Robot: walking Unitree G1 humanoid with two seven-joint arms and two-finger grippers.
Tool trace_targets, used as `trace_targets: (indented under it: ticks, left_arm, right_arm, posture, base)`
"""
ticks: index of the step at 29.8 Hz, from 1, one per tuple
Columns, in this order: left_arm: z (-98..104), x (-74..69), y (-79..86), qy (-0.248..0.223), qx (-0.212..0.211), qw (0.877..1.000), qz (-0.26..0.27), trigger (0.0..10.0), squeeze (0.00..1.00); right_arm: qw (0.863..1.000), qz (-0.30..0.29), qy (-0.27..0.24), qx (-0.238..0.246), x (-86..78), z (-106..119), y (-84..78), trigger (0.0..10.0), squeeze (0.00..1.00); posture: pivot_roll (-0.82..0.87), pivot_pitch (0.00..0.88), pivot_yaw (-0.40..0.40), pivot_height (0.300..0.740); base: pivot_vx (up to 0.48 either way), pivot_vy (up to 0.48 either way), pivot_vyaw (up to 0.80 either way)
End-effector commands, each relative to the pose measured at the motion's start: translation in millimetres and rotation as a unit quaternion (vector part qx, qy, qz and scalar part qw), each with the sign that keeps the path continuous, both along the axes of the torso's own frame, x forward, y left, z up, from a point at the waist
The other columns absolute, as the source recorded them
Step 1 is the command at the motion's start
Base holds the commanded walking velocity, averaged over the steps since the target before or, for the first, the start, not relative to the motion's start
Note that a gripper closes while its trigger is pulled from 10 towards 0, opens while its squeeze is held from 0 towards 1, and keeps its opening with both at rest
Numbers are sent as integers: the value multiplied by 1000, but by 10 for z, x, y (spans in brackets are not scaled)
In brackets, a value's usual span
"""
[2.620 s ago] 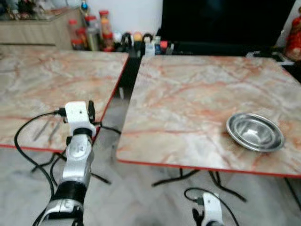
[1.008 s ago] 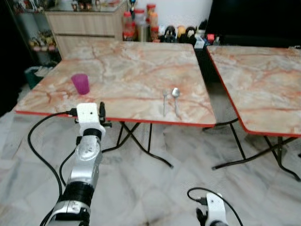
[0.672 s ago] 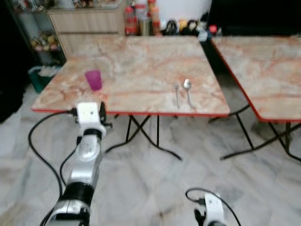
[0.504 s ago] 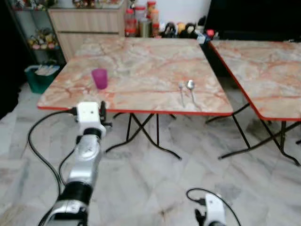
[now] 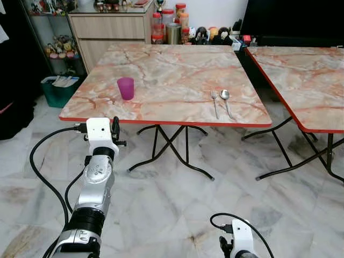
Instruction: Setting the table
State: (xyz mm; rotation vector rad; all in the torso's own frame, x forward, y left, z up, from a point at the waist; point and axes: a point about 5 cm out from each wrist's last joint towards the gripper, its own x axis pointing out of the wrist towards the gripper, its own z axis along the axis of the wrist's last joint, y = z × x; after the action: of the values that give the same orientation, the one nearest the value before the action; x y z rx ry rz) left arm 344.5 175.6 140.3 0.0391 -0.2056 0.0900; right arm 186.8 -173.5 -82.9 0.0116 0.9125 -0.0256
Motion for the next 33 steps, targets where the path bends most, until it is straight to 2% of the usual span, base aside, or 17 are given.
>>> trace_targets:
  ticks: [1,33]
  left_arm:
    - [93,21,-11,-14,-1,1000,-4,10000,0]
    - [141,32,7,-17,4,1000,-1,10000,0]
  right_arm:
    - [1000,-6,-1,0,8,5,-18,10000,0]
    - [1000,-2,0,3,11,5,-2,10000,0]
  posture:
    - [22,0,-11,740]
    - [27,0,-15,740]
  base:
    - [251,0,0]
    - [286,0,0]
